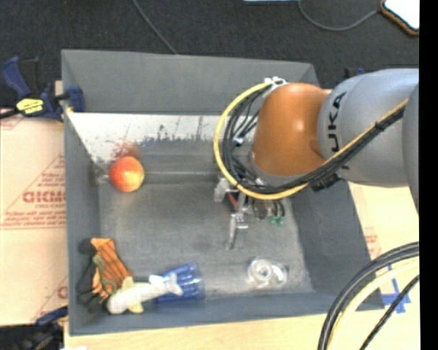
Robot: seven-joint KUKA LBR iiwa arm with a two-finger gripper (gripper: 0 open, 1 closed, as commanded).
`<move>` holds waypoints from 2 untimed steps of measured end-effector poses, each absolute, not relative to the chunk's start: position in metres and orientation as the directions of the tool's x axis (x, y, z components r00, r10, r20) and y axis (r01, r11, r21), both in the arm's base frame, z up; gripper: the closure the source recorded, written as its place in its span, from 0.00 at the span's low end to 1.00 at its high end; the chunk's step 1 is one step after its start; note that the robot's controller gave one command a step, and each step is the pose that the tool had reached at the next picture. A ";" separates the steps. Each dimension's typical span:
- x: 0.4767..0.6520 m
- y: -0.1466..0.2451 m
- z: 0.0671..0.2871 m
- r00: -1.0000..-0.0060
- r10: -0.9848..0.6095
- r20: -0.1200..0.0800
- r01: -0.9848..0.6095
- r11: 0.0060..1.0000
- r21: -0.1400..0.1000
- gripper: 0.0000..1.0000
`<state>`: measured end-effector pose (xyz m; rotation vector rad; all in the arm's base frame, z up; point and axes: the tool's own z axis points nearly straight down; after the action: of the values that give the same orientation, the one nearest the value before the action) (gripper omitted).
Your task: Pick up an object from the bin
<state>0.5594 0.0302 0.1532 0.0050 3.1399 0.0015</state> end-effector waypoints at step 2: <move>0.536 -0.038 0.140 -0.999 -0.037 -0.001 -0.037 0.999 -0.003 0.00</move>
Offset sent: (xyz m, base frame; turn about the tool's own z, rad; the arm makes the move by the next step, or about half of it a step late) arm -0.0232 -0.0628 -0.0123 -0.0469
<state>0.5357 -0.0383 0.1405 -0.0577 3.1399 -0.0046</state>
